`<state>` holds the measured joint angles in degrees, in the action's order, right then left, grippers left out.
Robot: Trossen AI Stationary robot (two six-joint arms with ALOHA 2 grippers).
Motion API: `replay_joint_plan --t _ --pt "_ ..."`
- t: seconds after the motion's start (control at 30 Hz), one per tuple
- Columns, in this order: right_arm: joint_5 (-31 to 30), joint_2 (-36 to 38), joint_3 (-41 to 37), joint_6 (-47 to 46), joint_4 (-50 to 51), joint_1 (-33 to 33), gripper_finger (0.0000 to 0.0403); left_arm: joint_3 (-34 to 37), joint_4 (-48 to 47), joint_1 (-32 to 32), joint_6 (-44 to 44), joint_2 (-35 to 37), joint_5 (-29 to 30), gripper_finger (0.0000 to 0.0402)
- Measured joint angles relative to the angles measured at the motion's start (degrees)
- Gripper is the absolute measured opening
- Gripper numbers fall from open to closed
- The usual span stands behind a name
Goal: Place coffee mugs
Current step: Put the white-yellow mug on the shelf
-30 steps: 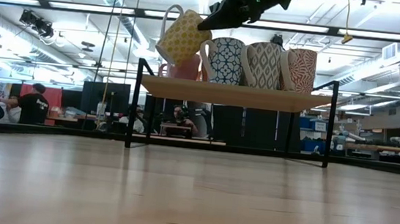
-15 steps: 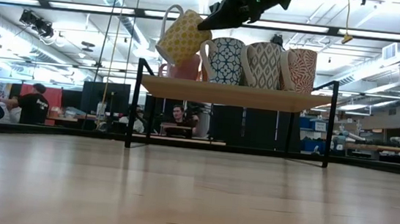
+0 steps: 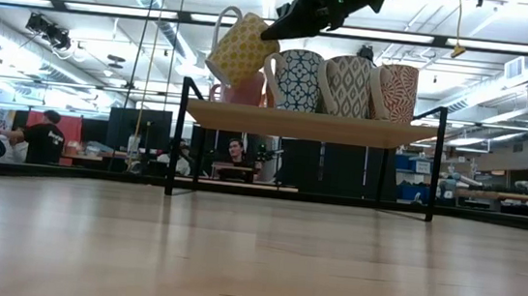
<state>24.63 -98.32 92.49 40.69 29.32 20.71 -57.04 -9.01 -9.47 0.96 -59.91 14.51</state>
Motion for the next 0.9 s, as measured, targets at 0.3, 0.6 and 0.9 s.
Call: replay_joint_plan --t 0.3,0.6,0.9 --pt "0.0 0.0 0.0 0.0 0.1 0.0 0.0027 0.0 -0.6 0.0 -5.8 -4.1 6.6 0.0235" --pt "0.0 0.0 0.0 0.0 0.2 0.0 0.0027 0.0 -1.8 0.0 -6.6 -6.9 10.8 0.0195" --pt "-0.3 0.0 0.0 -0.2 0.5 0.0 0.0027 0.0 -3.0 0.1 -6.6 -7.5 11.1 0.0113"
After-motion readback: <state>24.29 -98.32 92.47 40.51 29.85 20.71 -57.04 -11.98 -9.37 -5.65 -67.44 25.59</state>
